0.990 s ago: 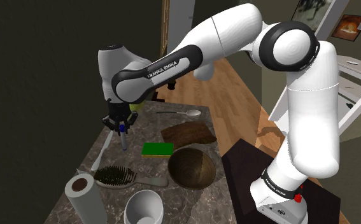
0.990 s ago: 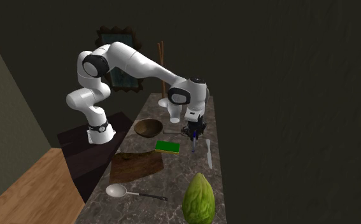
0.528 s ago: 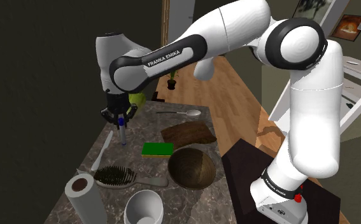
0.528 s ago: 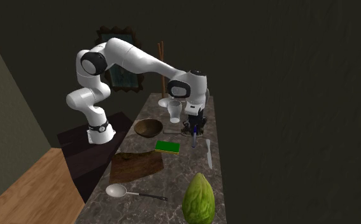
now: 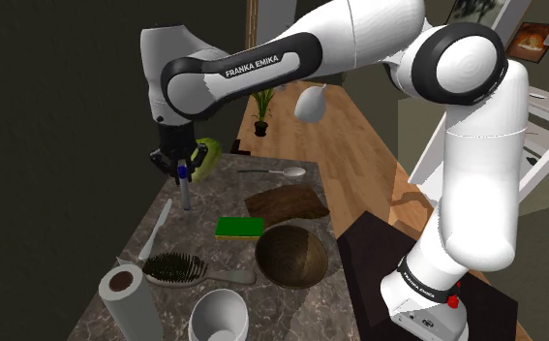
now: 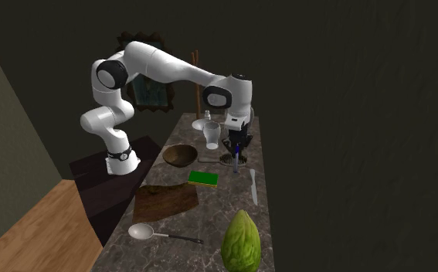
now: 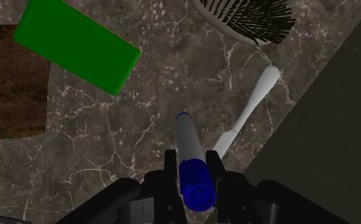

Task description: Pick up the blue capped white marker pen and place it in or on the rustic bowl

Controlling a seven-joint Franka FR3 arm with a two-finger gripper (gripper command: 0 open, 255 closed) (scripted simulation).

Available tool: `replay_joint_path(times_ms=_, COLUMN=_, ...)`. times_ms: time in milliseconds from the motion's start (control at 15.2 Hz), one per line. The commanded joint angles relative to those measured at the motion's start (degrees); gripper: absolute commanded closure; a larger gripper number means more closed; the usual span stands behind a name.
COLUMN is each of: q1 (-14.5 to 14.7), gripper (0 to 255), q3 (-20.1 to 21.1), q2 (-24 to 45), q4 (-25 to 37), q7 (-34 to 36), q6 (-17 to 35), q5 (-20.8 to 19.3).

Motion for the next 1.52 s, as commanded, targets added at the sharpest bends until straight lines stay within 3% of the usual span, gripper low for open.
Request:
replay_joint_path(times_ms=0, q1=-0.05, gripper=255, q3=0.13, q2=-0.56, q4=0.70, q7=-0.15, q6=-1.24, q5=0.27)
replay_joint_path(times_ms=726, q1=0.18, gripper=255, q3=0.54, q2=-1.87, q4=7.15, q7=-0.75, q6=-8.87, q5=1.05)
replay_joint_path(times_ms=1122, q1=-3.17, gripper=255, q3=1.73, q2=-17.70, q4=-11.89, q7=-2.90, q6=-4.33, q5=7.36)
replay_joint_path(times_ms=1452, q1=-3.70, gripper=255, q3=1.36, q2=-30.34, q4=-24.38, q7=-5.73, q6=-3.33, q5=13.01)
